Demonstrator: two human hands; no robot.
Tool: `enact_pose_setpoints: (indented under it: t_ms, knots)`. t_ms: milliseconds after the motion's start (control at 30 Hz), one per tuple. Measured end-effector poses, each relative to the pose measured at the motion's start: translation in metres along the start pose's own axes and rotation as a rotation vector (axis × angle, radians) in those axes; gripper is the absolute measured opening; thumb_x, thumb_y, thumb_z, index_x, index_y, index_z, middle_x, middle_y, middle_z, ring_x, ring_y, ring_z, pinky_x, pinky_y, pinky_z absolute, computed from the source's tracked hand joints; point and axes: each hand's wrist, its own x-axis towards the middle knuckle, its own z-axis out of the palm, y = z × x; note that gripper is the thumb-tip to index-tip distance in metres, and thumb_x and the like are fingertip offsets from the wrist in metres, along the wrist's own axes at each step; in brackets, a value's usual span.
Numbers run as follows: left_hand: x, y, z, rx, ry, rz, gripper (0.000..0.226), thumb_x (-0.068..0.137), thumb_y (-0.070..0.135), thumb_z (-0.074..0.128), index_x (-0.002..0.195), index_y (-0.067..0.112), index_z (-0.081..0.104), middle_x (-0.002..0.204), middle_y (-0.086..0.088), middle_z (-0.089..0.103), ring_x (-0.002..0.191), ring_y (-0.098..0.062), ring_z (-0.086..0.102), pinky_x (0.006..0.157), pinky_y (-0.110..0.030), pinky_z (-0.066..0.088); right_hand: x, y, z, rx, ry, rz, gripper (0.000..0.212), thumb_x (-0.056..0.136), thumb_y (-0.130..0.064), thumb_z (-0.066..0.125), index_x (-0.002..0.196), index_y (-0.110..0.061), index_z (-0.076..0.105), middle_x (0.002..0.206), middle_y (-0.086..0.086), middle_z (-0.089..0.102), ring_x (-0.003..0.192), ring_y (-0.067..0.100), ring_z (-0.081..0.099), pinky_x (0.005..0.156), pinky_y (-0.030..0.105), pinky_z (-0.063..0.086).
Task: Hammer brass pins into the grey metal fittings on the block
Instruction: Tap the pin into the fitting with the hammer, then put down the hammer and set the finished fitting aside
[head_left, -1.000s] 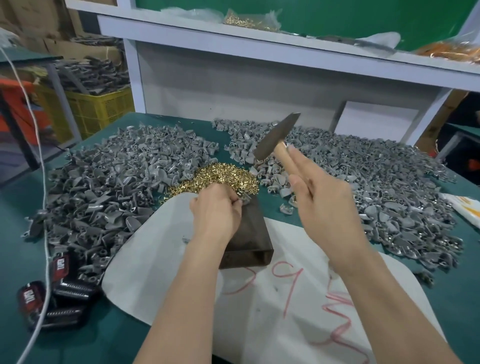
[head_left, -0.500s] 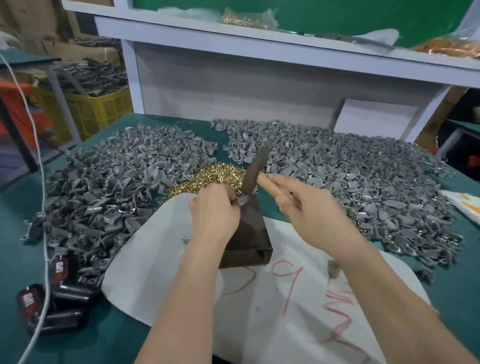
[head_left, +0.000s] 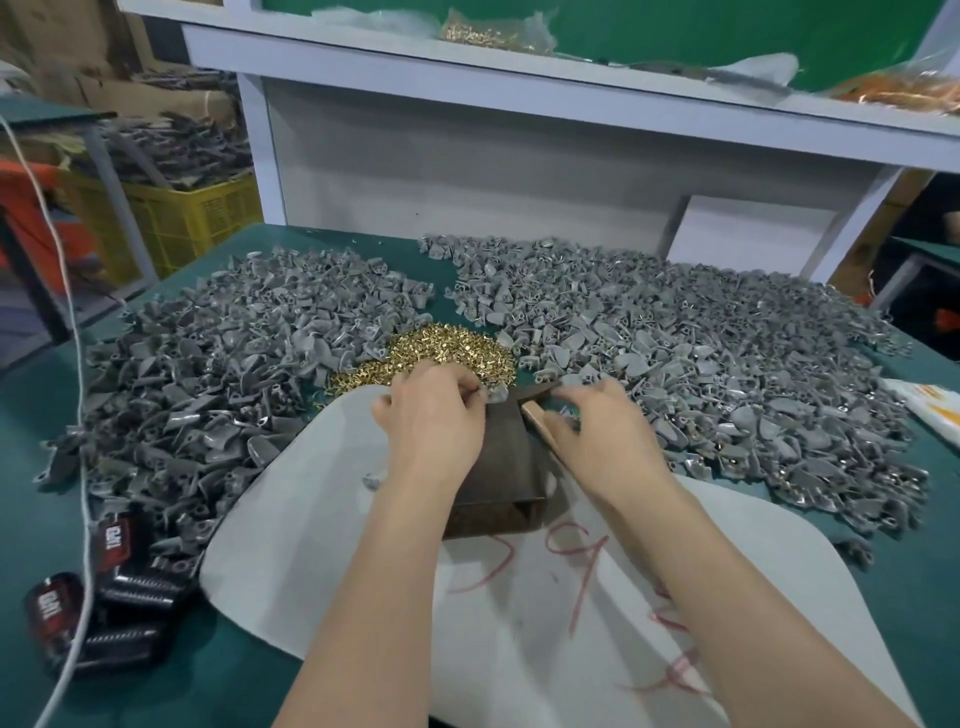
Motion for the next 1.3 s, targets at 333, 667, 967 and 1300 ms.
enact_pose_setpoints:
  t_ms: [333, 667, 967, 1300]
  knots:
    - [0.002, -0.001, -0.011, -0.572, 0.226, -0.082, 0.018, 0.093, 0.022, 0.056, 0.110, 0.025, 0.064, 0.124, -0.002, 0.052, 0.116, -0.016, 0.051, 0.104, -0.031, 0.038, 0.079, -0.006, -0.042, 0.505, 0.258, 0.167, 0.046, 0.095, -0.027, 0.052, 0.139, -0.022, 0.040, 0.120, 0.003, 0.060, 0.074, 0.010, 0.061, 0.060, 0.024, 0.049]
    - [0.021, -0.026, -0.016, -1.305, 0.619, -0.597, 0.020, 0.094, 0.007, 0.048, 0.091, 0.027, 0.053, 0.097, 0.010, 0.057, 0.085, 0.000, 0.053, 0.068, -0.007, 0.038, 0.097, -0.121, 0.050, 0.041, -0.317, -0.346, 0.038, 0.094, -0.014, 0.046, 0.129, -0.026, 0.057, 0.140, 0.001, 0.050, 0.118, 0.022, 0.054, 0.097, 0.029, 0.043]
    - [0.019, -0.021, -0.014, -1.291, 0.603, -0.597, 0.020, 0.093, 0.009, 0.048, 0.104, 0.025, 0.051, 0.115, 0.002, 0.056, 0.080, 0.006, 0.051, 0.069, -0.012, 0.035, 0.105, -0.133, 0.055, 0.236, -0.133, -0.241, 0.027, 0.094, -0.020, 0.051, 0.078, -0.004, 0.065, 0.071, 0.009, 0.062, 0.060, 0.017, 0.052, 0.062, 0.025, 0.043]
    - [0.008, -0.002, -0.013, -0.998, 0.189, -0.160, 0.027, 0.098, 0.006, 0.045, 0.112, 0.020, 0.064, 0.112, 0.007, 0.063, 0.109, -0.006, 0.058, 0.098, -0.019, 0.045, 0.054, -0.084, -0.030, 0.543, -0.284, -0.354, 0.021, 0.088, -0.005, 0.056, 0.082, -0.020, 0.070, 0.075, -0.014, 0.068, 0.067, -0.009, 0.060, 0.071, 0.011, 0.048]
